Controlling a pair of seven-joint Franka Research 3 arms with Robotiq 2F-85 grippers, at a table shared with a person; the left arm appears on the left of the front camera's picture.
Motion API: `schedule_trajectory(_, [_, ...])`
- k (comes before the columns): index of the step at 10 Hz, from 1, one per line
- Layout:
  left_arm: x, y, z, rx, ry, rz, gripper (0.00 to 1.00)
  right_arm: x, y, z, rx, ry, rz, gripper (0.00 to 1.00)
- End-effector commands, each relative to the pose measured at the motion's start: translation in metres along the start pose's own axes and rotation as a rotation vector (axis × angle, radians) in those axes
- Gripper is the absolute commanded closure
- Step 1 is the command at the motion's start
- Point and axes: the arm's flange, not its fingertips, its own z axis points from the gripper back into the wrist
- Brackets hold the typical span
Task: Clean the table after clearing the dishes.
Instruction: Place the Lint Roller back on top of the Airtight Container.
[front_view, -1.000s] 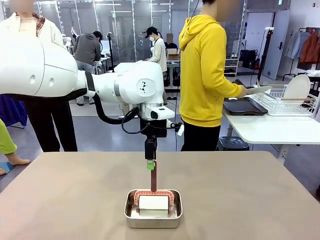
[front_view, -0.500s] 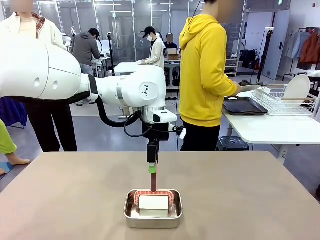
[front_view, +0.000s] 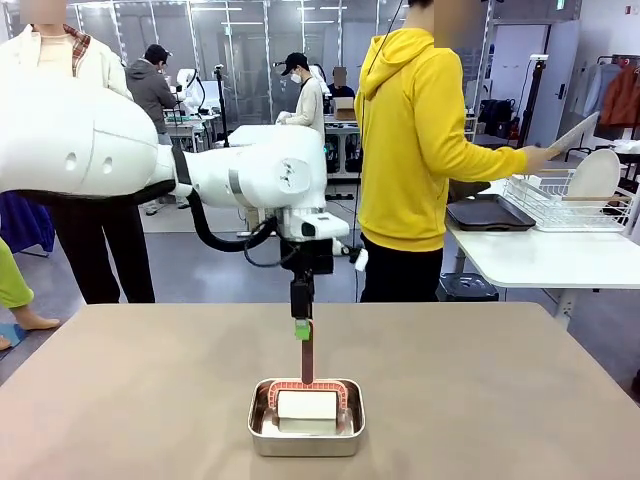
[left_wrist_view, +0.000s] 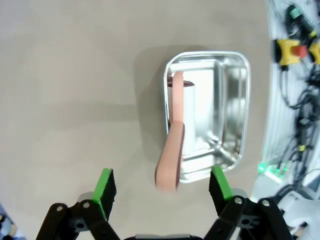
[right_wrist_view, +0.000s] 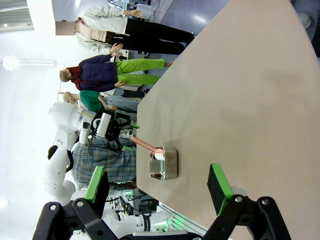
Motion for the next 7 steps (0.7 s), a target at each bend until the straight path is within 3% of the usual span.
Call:
schedule_trajectory(1, [-0.057, 0.0, 0.059, -0.141, -0.187, 0.101, 0.06, -0.002, 0.002, 0.0, 0.012, -0.001, 0.009, 0.0])
schedule_trajectory(2, [-0.082, -0.001, 0.073, -0.169, -0.244, 0.175, 0.06, -0.002, 0.002, 0.0, 0.012, -0.001, 0.009, 0.0])
schedule_trajectory(5, [-0.198, -0.018, 0.084, -0.329, -0.71, 0.423, 0.06, -0.002, 0.002, 0.0, 0.012, -0.001, 0.009, 0.0])
schedule_trajectory(7, [-0.287, -0.05, 0.066, -0.262, -0.991, 0.644, 0.06, -0.002, 0.002, 0.0, 0.012, -0.001, 0.009, 0.0])
